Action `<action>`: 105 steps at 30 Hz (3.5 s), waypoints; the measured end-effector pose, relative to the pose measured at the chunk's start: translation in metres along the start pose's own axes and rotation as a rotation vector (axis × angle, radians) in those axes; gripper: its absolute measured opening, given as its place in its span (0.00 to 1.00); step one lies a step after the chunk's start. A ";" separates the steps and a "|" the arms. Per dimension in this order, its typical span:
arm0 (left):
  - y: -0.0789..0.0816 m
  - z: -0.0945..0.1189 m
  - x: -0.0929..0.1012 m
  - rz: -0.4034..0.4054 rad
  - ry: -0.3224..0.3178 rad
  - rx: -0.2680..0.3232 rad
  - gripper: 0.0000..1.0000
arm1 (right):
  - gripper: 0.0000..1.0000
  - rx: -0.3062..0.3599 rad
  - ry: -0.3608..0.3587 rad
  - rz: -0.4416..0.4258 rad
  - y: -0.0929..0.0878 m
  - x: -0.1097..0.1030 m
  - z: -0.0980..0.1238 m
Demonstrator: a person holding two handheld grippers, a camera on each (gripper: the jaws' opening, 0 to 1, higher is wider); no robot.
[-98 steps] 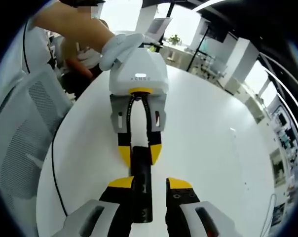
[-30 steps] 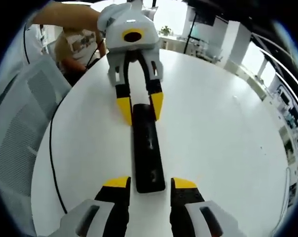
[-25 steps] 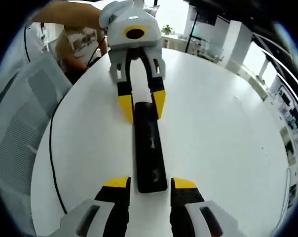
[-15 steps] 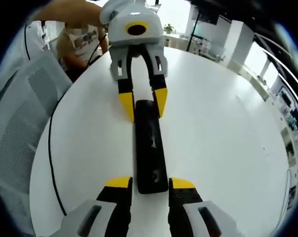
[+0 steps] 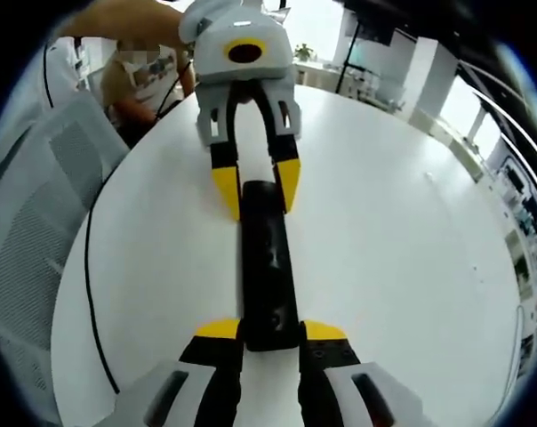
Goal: Press the specified remote control buttons in sequence, fully releasing each button before pressing the next.
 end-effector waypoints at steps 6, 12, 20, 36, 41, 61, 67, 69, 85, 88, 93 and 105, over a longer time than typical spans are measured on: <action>0.000 0.000 0.000 0.001 -0.001 0.000 0.23 | 0.20 0.017 -0.005 -0.008 0.000 0.000 0.000; 0.000 0.000 0.000 0.010 0.000 -0.003 0.23 | 0.20 0.011 -0.004 -0.006 0.000 0.000 0.001; 0.000 0.000 0.000 0.026 0.000 -0.005 0.23 | 0.19 0.031 -0.008 -0.010 0.000 -0.001 0.001; 0.007 0.007 -0.007 0.001 0.014 -0.012 0.23 | 0.19 0.044 -0.038 0.014 0.007 0.005 0.010; 0.016 0.010 -0.023 -0.030 0.037 -0.010 0.23 | 0.19 0.046 -0.078 0.032 0.012 0.020 0.020; 0.032 -0.006 -0.082 -0.101 0.065 0.002 0.23 | 0.19 0.037 -0.170 0.045 0.004 0.077 0.033; 0.030 -0.015 -0.104 -0.131 0.065 -0.016 0.23 | 0.19 0.042 -0.193 0.037 -0.002 0.098 0.026; 0.029 -0.019 -0.111 -0.138 0.063 -0.028 0.23 | 0.19 0.040 -0.198 0.034 -0.004 0.105 0.023; 0.026 -0.039 -0.146 -0.160 0.046 -0.070 0.23 | 0.19 0.047 -0.206 0.007 -0.023 0.144 0.015; 0.026 -0.041 -0.148 -0.156 0.039 -0.074 0.23 | 0.19 0.050 -0.204 0.005 -0.024 0.148 0.015; 0.025 -0.043 -0.150 -0.157 0.033 -0.085 0.23 | 0.19 0.055 -0.205 0.001 -0.023 0.150 0.014; 0.023 -0.045 -0.149 -0.148 0.019 -0.109 0.23 | 0.19 0.058 -0.193 -0.003 -0.022 0.150 0.011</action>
Point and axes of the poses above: the point that each gripper's makers call its tool centre point, and the gripper's own axes: z roughly backward along the fingers, x roughly to its right, y roughly out of its top, the point moved 1 cm from there along z, roughly backward along the fingers, and after that the axes turned 2 degrees about y, right-handed, at the moved point
